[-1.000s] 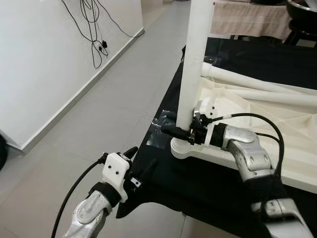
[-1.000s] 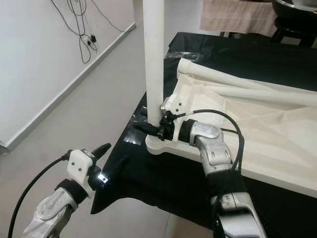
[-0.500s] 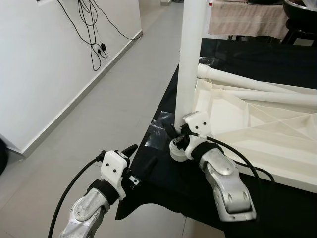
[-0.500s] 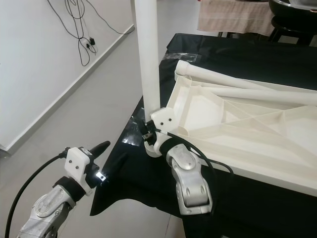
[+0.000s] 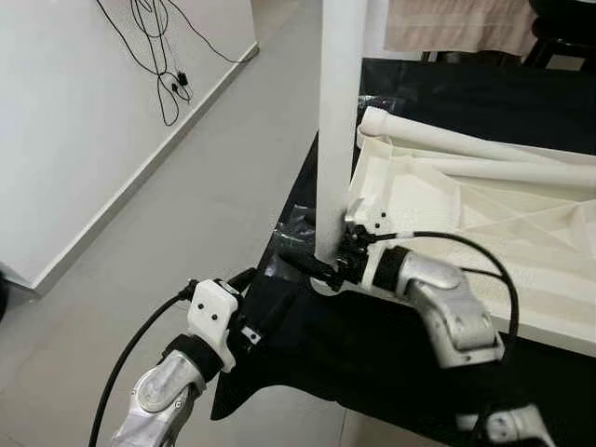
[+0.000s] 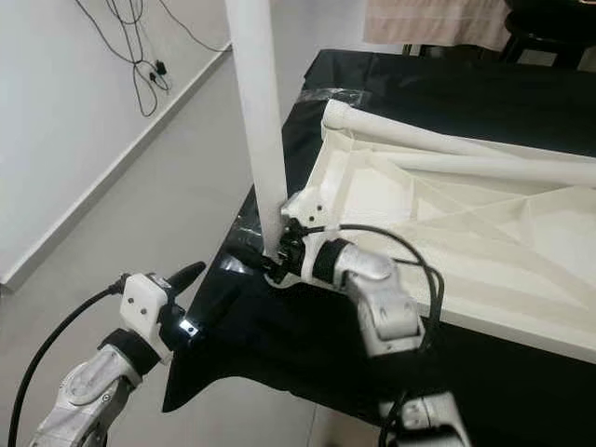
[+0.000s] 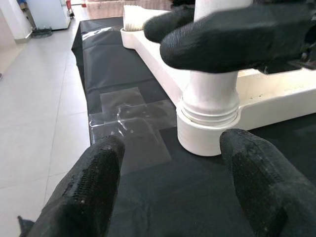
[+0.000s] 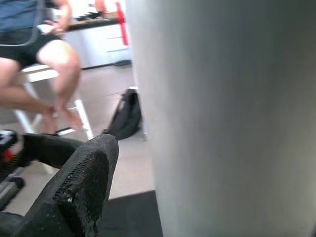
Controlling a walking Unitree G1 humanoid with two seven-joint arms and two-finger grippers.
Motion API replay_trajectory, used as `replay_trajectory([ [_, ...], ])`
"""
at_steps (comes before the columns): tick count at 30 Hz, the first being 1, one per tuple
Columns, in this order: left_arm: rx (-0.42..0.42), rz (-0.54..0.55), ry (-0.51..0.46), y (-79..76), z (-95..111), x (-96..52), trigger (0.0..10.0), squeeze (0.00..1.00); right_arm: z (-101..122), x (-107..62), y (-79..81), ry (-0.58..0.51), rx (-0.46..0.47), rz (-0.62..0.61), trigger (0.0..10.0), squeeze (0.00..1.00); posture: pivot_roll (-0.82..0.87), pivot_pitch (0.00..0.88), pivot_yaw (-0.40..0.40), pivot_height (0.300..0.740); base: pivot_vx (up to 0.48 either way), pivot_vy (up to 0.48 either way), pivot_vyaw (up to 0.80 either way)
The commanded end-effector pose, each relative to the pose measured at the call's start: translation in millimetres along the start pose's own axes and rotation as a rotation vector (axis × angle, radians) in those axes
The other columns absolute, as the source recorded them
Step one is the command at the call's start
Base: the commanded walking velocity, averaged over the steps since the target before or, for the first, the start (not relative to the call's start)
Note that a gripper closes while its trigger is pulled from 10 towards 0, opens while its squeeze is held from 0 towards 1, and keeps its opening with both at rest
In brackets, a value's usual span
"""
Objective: Building children table
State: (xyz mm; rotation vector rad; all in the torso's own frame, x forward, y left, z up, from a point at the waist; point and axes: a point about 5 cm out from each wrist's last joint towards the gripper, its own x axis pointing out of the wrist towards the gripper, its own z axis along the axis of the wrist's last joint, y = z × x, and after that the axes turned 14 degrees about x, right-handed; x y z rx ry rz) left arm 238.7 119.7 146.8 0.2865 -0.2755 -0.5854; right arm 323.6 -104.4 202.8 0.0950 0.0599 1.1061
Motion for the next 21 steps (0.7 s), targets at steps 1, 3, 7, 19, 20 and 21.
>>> replay_trajectory([
  [1, -0.013, 0.001, 0.041, 0.0, -8, -4.2, 10.0, 0.0, -3, 7.6, 2.9, 0.021, 0.016, 0.093, 10.0, 0.0, 0.0, 0.192, 0.053, 0.74, 0.0, 0.0, 0.0],
  [3, -0.011, 0.005, 0.04, 0.1, -6, -5.1, 10.0, 0.0, 2, 9.7, -10.4, 0.012, 0.091, 0.154, 1.5, 0.0, 0.03, 0.195, 0.054, 0.74, 0.0, 0.0, 0.0],
  [7, -0.011, 0.004, 0.041, 0.0, -6, -5.7, 10.0, 0.0, 2, 7.9, -14.9, 0.027, 0.104, 0.175, 0.0, 0.0, 0.04, 0.196, 0.059, 0.74, 0.0, 0.0, 0.0],
  [19, -0.013, 0.005, 0.044, -3.0, -5, -9.3, 10.0, 0.0, -32, -27.8, -32.0, 0.171, 0.079, -0.151, 0.0, 0.0, 0.04, 0.201, 0.034, 0.74, 0.0, 0.0, 0.0],
  [20, -0.012, 0.005, 0.045, -3.2, -5, -10.0, 10.0, 0.0, -42, -29.6, -27.9, 0.168, 0.087, -0.243, 0.0, 0.0, 0.04, 0.207, 0.021, 0.74, 0.0, 0.0, 0.0],
  [21, -0.012, 0.005, 0.046, -3.3, -5, -10.5, 10.0, 0.0, -46, -30.5, -24.9, 0.159, 0.094, -0.298, 0.0, 0.0, 0.04, 0.207, 0.021, 0.74, 0.0, 0.0, 0.0],
])
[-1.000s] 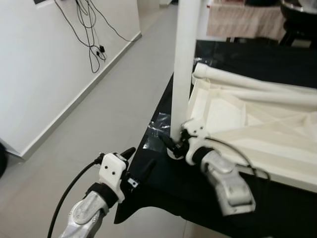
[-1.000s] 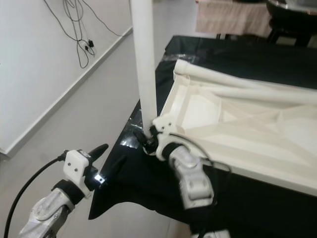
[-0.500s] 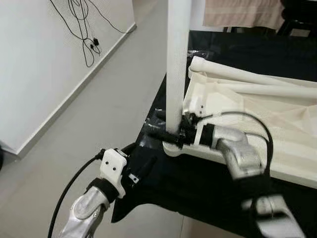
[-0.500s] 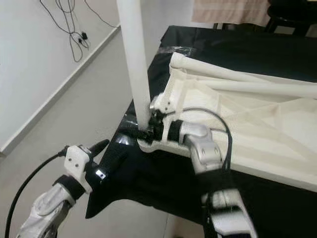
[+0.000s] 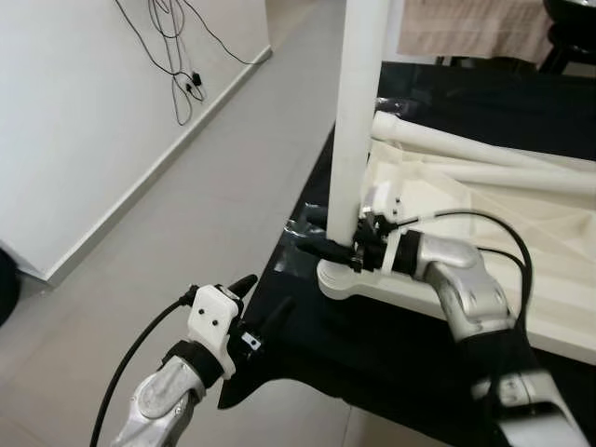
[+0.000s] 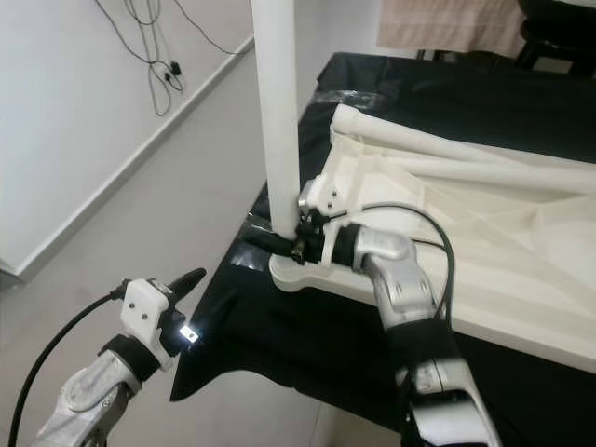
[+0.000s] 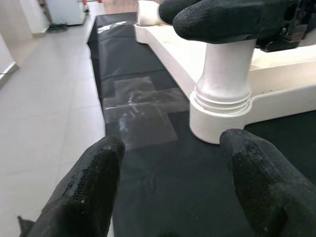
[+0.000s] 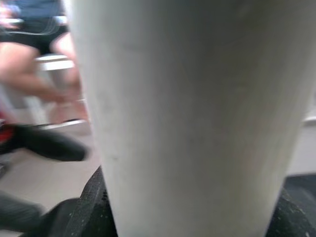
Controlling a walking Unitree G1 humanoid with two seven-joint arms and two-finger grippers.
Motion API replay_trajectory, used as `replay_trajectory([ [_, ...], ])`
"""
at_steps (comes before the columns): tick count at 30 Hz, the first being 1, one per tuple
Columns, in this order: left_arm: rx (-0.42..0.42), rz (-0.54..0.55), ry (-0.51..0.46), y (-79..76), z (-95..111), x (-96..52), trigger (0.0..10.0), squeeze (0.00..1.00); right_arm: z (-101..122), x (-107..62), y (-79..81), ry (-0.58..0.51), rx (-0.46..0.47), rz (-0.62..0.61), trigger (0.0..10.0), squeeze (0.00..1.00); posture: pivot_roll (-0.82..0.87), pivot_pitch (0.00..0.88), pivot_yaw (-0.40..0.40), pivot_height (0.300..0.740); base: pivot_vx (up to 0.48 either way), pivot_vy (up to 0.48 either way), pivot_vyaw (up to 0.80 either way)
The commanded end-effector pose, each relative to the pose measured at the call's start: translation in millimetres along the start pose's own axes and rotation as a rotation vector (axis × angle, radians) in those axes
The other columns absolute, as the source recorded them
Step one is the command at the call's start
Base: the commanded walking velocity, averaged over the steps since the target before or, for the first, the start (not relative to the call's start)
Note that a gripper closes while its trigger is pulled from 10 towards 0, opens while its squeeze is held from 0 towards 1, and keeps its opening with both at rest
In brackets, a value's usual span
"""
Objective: Building children table
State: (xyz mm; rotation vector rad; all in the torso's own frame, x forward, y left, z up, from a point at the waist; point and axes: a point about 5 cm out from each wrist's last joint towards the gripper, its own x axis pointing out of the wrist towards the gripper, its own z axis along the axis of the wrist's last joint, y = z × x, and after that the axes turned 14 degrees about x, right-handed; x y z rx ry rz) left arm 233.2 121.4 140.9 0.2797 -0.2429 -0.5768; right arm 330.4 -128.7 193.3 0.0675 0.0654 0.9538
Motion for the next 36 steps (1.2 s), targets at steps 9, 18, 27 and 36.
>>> replay_trajectory([
  [9, 0.011, -0.001, 0.028, 5.9, -4, -8.4, 10.0, 0.0, -55, -17.2, 40.1, 0.097, 0.055, -0.641, 0.0, 0.0, 0.0, 0.197, 0.054, 0.74, 0.0, 0.0, 0.0],
  [18, 0.015, -0.016, 0.033, 5.2, -5, -6.9, 10.0, 0.0, -32, 13.8, 31.5, -0.04, 0.138, -0.448, 10.0, 1.0, 0.04, 0.194, 0.049, 0.74, 0.0, 0.0, 0.0],
  [27, 0.011, -0.022, 0.027, 1.8, -3, -4.4, 10.0, 0.0, 4, 17.2, 17.0, 0.008, 0.064, 0.156, 10.0, 0.0, 0.05, 0.192, 0.035, 0.74, 0.0, 0.0, 0.0],
  [36, 0.008, -0.023, 0.021, -0.5, -1, -4.6, 10.0, 0.0, -2, 21.0, 7.5, 0.168, 0.034, 0.33, 2.5, 0.0, 0.05, 0.204, 0.044, 0.74, 0.0, 0.0, 0.0],
])
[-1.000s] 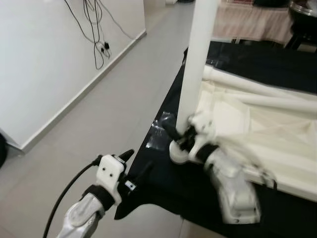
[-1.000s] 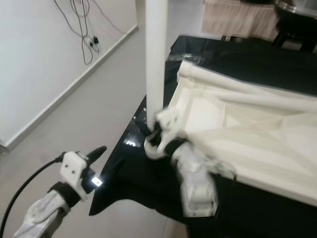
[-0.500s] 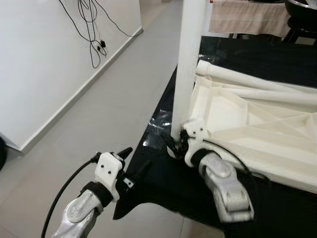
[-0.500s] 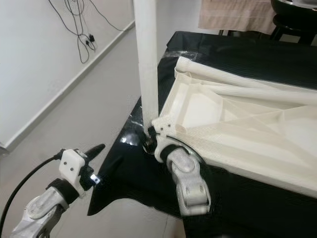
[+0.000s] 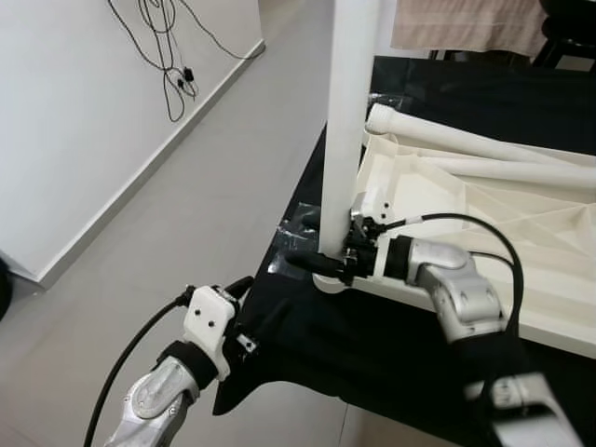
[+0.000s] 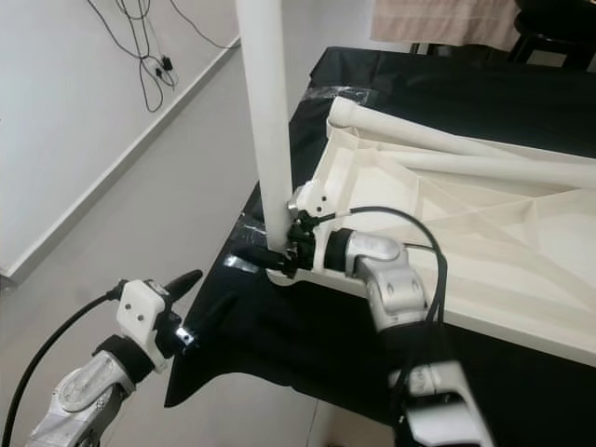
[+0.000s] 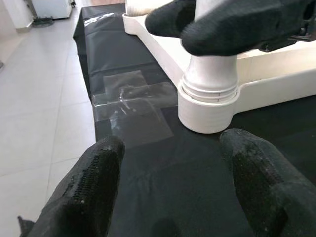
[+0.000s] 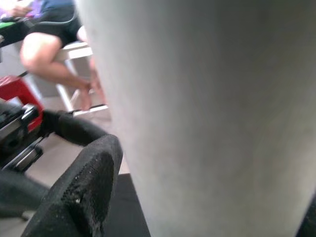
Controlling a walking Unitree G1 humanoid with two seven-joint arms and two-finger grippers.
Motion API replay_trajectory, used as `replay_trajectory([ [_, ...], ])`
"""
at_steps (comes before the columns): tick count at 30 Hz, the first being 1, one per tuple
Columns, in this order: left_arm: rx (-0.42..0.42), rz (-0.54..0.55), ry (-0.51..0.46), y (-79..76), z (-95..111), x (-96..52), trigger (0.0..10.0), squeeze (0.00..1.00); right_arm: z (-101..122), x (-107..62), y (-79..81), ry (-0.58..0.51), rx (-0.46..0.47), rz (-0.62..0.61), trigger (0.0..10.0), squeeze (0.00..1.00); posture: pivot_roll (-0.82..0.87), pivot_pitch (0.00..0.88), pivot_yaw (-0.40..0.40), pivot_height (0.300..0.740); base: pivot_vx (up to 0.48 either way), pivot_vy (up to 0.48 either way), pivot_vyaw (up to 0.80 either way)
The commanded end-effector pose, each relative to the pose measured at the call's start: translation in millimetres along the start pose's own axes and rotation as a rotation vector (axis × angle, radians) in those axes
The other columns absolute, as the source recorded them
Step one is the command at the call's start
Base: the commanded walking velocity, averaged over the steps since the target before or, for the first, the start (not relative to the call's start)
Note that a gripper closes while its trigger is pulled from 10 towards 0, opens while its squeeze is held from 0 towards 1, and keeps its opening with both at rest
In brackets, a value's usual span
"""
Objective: Building children table
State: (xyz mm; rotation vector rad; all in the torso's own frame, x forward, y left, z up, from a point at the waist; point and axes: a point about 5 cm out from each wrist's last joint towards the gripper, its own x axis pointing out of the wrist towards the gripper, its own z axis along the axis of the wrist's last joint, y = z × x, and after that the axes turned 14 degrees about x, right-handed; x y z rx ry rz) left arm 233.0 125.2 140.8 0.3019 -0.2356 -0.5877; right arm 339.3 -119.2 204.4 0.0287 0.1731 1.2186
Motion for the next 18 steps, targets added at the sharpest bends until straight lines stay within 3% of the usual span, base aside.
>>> replay_trajectory([
  [1, -0.01, -0.008, 0.01, -3.5, 0, -2.1, 10.0, 0.0, -12, 11.8, 5.5, 0.047, 0.027, 0.07, 2.5, 0.0, 0.05, 0.204, 0.044, 0.74, 0.0, 0.0, 0.0],
  [3, -0.011, -0.009, 0.009, -3.6, 0, -2.2, 10.0, 0.0, -10, 13.6, 2.8, 0.035, 0.033, 0.065, 2.5, 0.0, 0.05, 0.204, 0.044, 0.74, 0.0, 0.0, 0.0],
  [4, -0.013, -0.01, 0.008, -4.1, 1, -2.3, 10.0, 0.0, -8, 14.2, 0.0, 0.02, 0.042, 0.05, 0.0, 0.0, 0.05, 0.211, 0.044, 0.74, 0.0, 0.0, 0.0],
  [7, -0.017, -0.012, 0.007, -4.7, 2, -2.2, 10.0, 0.0, -8, 12.7, -1.9, 0.009, 0.05, 0.042, 0.0, 0.0, 0.05, 0.217, 0.045, 0.74, 0.0, 0.0, 0.0],
  [13, -0.027, -0.012, -0.003, -6.3, 4, -0.5, 10.0, 0.0, -19, -8.2, 2.3, 0.018, 0.044, 0.041, 0.0, 0.0, 0.02, 0.238, 0.037, 0.74, 0.0, 0.0, 0.0],
  [15, -0.028, -0.011, -0.005, -6.3, 5, -0.5, 10.0, 0.0, -21, -16.4, 6.8, -0.016, 0.027, -0.103, 0.0, 0.0, 0.0, 0.247, 0.025, 0.74, 0.0, 0.0, 0.0],
  [16, -0.028, -0.011, -0.005, -6.3, 5, -0.5, 10.0, 0.0, -21, -16.4, 6.8, -0.016, 0.027, -0.103, 0.0, 0.0, 0.0, 0.247, 0.025, 0.74, 0.0, 0.0, 0.0],
  [18, -0.027, -0.009, -0.005, -5.8, 4, -0.9, 10.0, 0.0, -26, -19.9, 8.5, -0.043, 0.054, -0.307, 0.0, 0.0, 0.0, 0.248, 0.021, 0.74, 0.0, 0.0, 0.0],
])
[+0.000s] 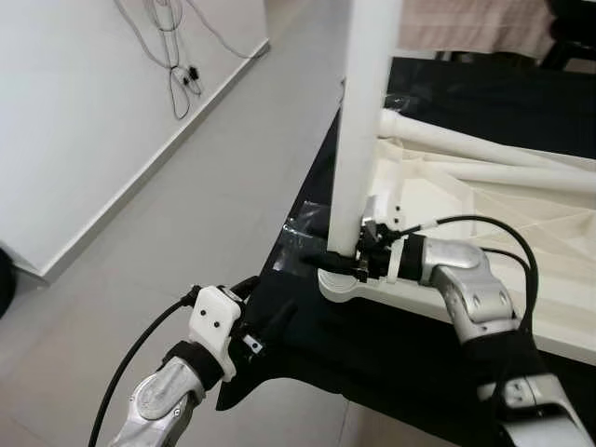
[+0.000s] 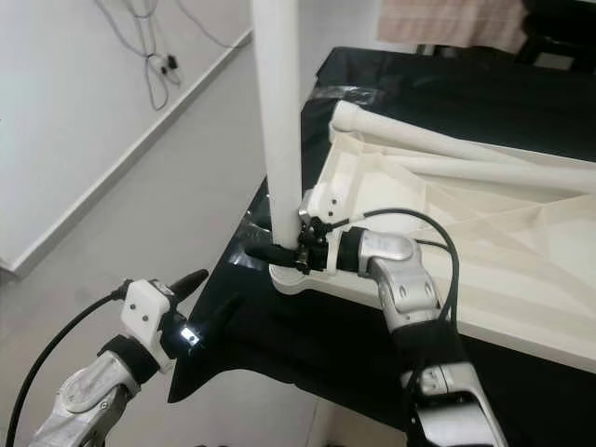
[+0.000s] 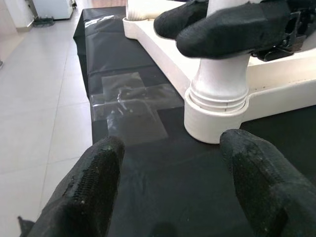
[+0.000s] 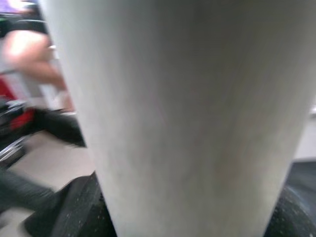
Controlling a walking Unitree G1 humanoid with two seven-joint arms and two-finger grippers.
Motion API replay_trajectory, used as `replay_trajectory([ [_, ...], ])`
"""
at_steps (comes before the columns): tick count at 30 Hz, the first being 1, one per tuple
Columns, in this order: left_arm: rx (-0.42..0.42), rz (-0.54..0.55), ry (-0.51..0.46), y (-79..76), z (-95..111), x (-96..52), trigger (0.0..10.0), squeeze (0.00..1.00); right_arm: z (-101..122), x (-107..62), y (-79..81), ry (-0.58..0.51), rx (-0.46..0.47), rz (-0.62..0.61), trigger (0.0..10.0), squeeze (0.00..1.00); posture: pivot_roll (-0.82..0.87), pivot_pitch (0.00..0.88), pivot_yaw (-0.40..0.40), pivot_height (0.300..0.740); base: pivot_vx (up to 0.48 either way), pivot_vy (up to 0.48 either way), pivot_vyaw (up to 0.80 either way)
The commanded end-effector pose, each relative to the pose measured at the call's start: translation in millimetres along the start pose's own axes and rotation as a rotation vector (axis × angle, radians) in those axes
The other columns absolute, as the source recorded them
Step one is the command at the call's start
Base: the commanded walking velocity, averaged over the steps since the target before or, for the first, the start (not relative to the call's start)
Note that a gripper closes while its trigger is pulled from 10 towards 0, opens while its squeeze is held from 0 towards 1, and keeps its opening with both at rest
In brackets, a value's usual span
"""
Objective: Building children table
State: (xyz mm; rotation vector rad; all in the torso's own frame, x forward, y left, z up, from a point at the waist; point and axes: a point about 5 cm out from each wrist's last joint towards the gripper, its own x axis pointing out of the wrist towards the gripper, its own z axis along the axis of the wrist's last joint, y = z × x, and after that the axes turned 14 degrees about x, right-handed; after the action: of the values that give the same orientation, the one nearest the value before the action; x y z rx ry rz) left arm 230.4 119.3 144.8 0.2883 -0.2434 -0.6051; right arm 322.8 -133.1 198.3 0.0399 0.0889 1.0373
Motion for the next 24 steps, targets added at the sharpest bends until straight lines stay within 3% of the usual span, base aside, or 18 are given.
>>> replay_trajectory([
  [1, -0.016, 0.005, 0.009, -1.3, -1, -2.8, 10.0, 0.0, -17, -3.2, -1.5, 0.045, 0.07, -0.129, 0.0, 0.0, 0.0, 0.248, 0.021, 0.74, 0.0, 0.0, 0.0],
  [2, -0.011, 0.009, 0.011, 2.3, -2, -3.2, 10.0, 0.0, -39, 0.8, 23.0, -0.003, 0.062, -0.494, 0.0, 0.0, -0.01, 0.262, 0.05, 0.74, 0.0, 0.0, 0.0],
  [3, -0.011, 0.009, 0.011, 2.3, -2, -3.2, 10.0, 0.0, -39, 0.8, 23.0, -0.003, 0.062, -0.494, 0.0, 0.0, -0.01, 0.262, 0.05, 0.74, 0.0, 0.0, 0.0],
  [4, -0.009, 0.01, 0.012, 3.9, -2, -3.1, 10.0, 0.0, -46, 0.1, 40.6, -0.013, 0.062, -0.589, 0.0, 0.0, -0.01, 0.262, 0.05, 0.74, 0.0, 0.0, 0.0],
  [5, -0.003, 0.011, 0.015, 5.4, -3, -3.0, 10.0, 0.0, -47, 5.3, 51.4, 0.011, -0.02, -0.59, 0.0, 0.0, -0.03, 0.243, 0.063, 0.74, 0.0, 0.0, 0.0],
  [6, -0.001, 0.009, 0.018, 6.7, -4, -2.8, 10.0, 0.0, -45, 8.9, 51.0, 0.005, -0.03, -0.591, 0.0, 0.0, -0.03, 0.237, 0.073, 0.74, 0.0, 0.0, 0.0],
  [8, 0.0, 0.007, 0.022, 7.4, -6, -1.8, 10.0, 0.0, -40, 11.5, 42.5, -0.01, -0.03, -0.602, 0.0, 0.0, -0.03, 0.234, 0.068, 0.74, 0.0, 0.0, 0.0],
  [14, -0.013, -0.004, 0.02, 7.7, -7, 0.8, 10.0, 0.0, -44, 18.6, 40.7, 0.009, -0.02, -0.546, 0.0, 0.0, -0.02, 0.224, 0.057, 0.74, 0.0, 0.0, 0.0],
  [15, -0.012, 0.009, 0.021, 8.6, -7, 1.1, 10.0, 0.0, -43, 24.0, 43.3, 0.004, 0.002, -0.5, 10.0, 0.0, -0.03, 0.219, 0.063, 0.74, 0.0, 0.0, 0.0],
  [16, -0.012, 0.009, 0.021, 8.6, -7, 1.1, 10.0, 0.0, -43, 24.0, 43.3, 0.004, 0.002, -0.5, 10.0, 0.0, -0.03, 0.219, 0.063, 0.74, 0.0, 0.0, 0.0],
  [17, -0.01, 0.019, 0.022, 9.2, -7, 1.3, 10.0, 0.0, -39, 27.8, 45.5, -0.02, 0.03, -0.463, 10.0, 0.28, -0.03, 0.216, 0.061, 0.74, 0.0, 0.0, 0.0],
  [18, -0.01, 0.019, 0.022, 9.2, -7, 1.3, 10.0, 0.0, -39, 27.8, 45.5, -0.02, 0.03, -0.463, 10.0, 0.28, -0.03, 0.216, 0.061, 0.74, 0.0, 0.0, 0.0],
  [19, -0.01, 0.023, 0.023, 9.4, -8, 1.7, 10.0, 0.0, -35, 32.1, 48.7, -0.041, 0.066, -0.419, 10.0, 1.0, -0.02, 0.216, 0.061, 0.74, 0.0, 0.0, 0.0],
  [23, -0.013, 0.012, 0.02, 7.8, -8, 3.3, 10.0, 0.0, -12, 36.9, 45.8, -0.117, 0.148, -0.142, 10.0, 1.0, -0.02, 0.207, 0.06, 0.74, 0.0, 0.0, 0.0],
  [24, -0.013, 0.012, 0.02, 7.8, -8, 3.3, 10.0, 0.0, -12, 36.9, 45.8, -0.117, 0.148, -0.142, 10.0, 1.0, -0.02, 0.207, 0.06, 0.74, 0.0, 0.0, 0.0],
])
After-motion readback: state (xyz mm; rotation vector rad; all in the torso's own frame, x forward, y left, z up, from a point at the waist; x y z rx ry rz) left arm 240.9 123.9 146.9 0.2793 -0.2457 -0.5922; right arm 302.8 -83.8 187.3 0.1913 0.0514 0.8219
